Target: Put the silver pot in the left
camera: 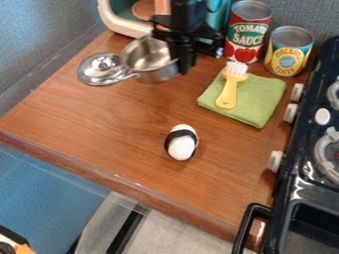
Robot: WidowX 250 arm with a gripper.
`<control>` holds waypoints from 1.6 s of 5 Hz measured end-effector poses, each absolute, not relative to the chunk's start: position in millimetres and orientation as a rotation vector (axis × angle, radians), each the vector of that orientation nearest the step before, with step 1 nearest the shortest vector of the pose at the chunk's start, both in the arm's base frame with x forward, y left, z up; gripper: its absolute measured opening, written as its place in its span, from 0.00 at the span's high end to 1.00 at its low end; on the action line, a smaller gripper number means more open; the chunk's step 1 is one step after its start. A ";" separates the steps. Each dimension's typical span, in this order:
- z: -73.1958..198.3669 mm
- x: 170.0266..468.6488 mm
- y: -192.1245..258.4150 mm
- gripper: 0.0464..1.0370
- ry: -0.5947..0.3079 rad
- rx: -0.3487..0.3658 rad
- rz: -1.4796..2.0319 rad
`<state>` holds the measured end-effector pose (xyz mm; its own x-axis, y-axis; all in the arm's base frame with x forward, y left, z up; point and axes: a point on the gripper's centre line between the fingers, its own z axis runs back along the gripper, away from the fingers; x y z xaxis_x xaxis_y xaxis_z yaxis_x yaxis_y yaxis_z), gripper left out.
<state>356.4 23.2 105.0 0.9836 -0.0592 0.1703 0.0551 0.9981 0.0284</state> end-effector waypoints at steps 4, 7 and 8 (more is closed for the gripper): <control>52.6 283.1 122.3 0.96 -0.046 0.050 0.307; 32.6 286.6 131.0 0.75 -0.013 0.040 0.277; 64.6 291.5 119.5 0.46 -0.110 -0.011 0.144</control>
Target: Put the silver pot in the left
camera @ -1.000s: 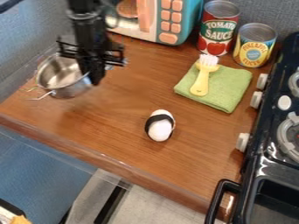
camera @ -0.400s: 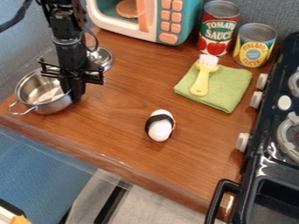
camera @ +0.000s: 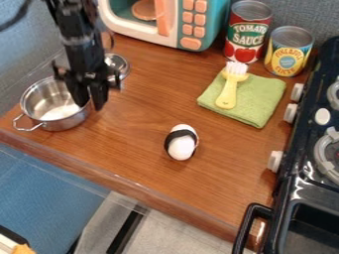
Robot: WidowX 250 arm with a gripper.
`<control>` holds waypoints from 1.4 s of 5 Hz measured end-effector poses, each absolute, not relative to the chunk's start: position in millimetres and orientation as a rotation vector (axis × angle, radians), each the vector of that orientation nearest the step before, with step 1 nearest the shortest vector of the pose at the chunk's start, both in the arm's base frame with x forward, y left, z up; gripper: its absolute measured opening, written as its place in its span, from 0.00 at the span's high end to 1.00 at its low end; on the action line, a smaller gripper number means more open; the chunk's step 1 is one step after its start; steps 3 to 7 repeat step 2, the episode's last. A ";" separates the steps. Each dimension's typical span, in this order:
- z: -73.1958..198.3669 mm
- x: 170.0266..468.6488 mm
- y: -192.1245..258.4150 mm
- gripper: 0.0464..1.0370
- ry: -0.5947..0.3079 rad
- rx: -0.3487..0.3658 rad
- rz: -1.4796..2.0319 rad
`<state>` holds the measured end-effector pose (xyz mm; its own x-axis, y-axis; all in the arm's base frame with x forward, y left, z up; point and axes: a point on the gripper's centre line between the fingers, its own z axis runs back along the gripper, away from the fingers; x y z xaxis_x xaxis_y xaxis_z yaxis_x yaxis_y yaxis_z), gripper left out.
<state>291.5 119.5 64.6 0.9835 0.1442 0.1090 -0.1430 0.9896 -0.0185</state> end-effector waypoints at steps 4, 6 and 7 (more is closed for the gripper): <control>99.0 282.2 115.8 0.02 -0.117 -0.017 -0.090; 99.0 282.2 115.8 0.02 -0.117 -0.017 -0.090; 99.0 282.2 115.8 0.02 -0.117 -0.017 -0.090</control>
